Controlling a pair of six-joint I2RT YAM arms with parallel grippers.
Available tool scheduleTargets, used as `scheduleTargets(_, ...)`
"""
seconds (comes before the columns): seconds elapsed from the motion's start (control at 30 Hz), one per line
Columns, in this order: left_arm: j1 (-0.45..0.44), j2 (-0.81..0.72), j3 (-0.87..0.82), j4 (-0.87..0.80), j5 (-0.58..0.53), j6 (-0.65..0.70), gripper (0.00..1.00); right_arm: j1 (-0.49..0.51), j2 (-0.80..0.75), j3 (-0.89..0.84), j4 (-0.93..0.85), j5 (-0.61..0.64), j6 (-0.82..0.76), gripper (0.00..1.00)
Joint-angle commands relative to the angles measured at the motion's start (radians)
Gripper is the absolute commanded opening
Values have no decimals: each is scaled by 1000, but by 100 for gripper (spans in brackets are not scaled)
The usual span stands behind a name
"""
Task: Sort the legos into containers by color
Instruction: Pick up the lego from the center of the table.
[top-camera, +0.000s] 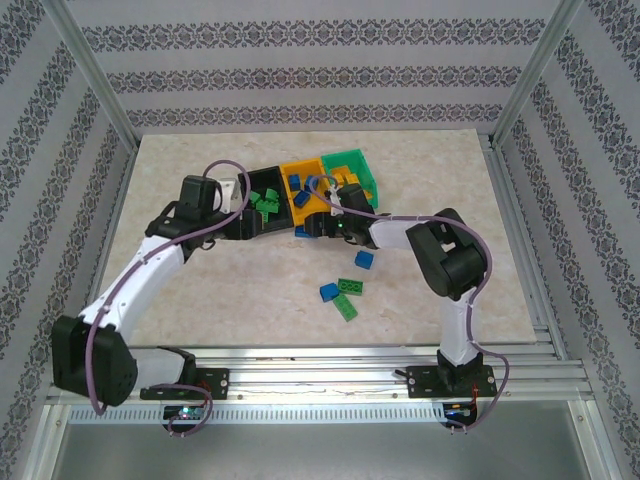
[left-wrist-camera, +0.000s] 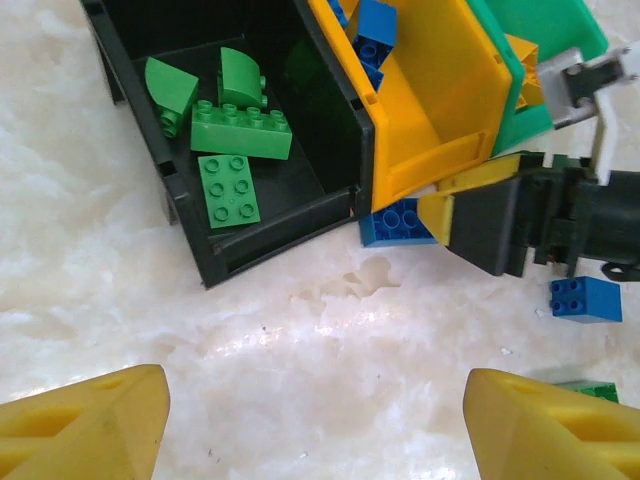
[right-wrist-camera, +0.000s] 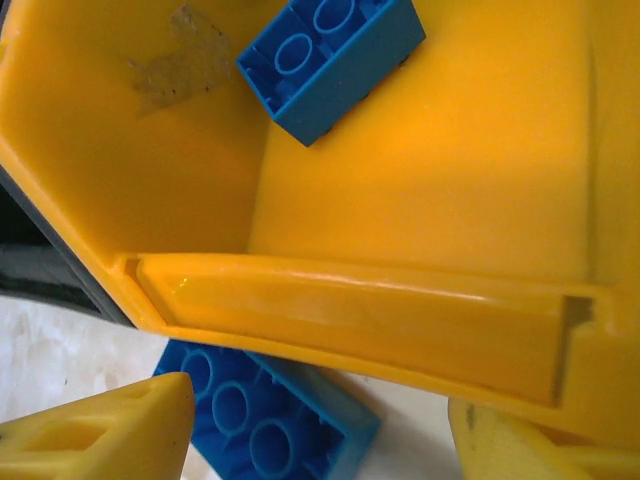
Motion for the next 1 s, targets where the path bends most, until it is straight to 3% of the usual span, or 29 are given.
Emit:
scheduleTargets(0.0, 18, -63, -24, -91, -40, 36, 77, 44, 88, 33, 69, 14, 51, 68)
scheduleTargets(0.37, 19, -58, 53, -287, -29, 92, 78, 121, 37, -15, 75, 10, 56, 67)
scheduleTargets(0.73, 34, -51, 14, -263, -34, 116, 77, 184, 22, 65, -209, 206, -206, 66)
scheduleTargets(0.97, 61, -36, 10, -262, 11, 114, 77, 230, 43, 116, -312, 305, -325, 45)
